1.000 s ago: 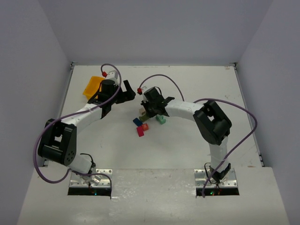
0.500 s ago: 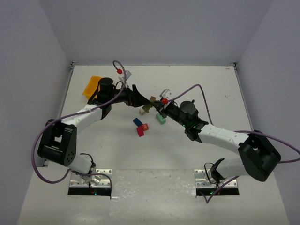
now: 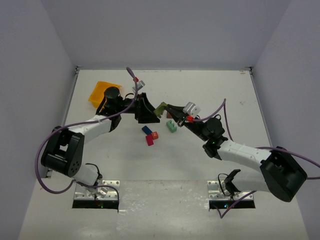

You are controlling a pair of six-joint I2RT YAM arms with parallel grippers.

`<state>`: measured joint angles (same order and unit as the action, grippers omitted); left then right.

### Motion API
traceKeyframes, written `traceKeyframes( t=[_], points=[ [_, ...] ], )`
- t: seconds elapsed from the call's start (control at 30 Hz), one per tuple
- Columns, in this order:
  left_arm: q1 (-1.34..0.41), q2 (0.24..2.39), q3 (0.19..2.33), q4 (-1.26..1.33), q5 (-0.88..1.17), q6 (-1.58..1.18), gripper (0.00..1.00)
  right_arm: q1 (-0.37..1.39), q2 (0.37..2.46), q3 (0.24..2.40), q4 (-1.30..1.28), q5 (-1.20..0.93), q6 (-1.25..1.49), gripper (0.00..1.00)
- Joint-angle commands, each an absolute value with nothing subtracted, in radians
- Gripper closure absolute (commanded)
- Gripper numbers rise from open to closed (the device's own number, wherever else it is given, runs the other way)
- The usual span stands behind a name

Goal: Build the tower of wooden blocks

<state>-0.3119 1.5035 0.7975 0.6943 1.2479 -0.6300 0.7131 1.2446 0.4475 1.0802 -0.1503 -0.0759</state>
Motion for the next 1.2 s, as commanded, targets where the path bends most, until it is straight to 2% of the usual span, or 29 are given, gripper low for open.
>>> traceKeyframes(
  t=[0.0,0.17,0.27,0.43,0.53,0.8,0.9,0.97,1.17],
  points=[
    [-0.327,1.449,0.782,0.867,1.313,-0.708,0.28,0.707,1.218,0.435,1.215,-0.173,-0.098,1.00],
    [-0.329,1.435,0.774,0.899,1.306,-0.744,0.29,0.707,1.210,0.407,1.214,-0.206,-0.090,1.00],
    [-0.329,1.435,0.772,0.915,1.302,-0.766,0.33,0.707,1.213,0.399,1.215,-0.205,-0.089,1.00],
    [-0.332,1.433,0.771,0.926,1.308,-0.776,0.55,0.707,1.209,0.380,1.215,-0.212,-0.093,1.00],
    [-0.334,1.427,0.769,0.932,1.311,-0.777,0.61,0.707,1.213,0.376,1.213,-0.219,-0.098,1.00],
    [-0.334,1.420,0.770,0.940,1.311,-0.790,0.66,0.707,1.246,0.370,1.213,-0.271,-0.123,1.00],
    [-0.334,1.422,0.773,0.940,1.317,-0.794,0.55,0.707,1.247,0.359,1.210,-0.281,-0.139,1.00],
    [-0.334,1.425,0.776,0.940,1.315,-0.800,0.51,0.707,1.246,0.357,1.212,-0.270,-0.154,1.00],
    [-0.333,1.434,0.781,0.950,1.313,-0.824,0.54,0.707,1.252,0.356,1.212,-0.265,-0.169,1.00]
  ],
)
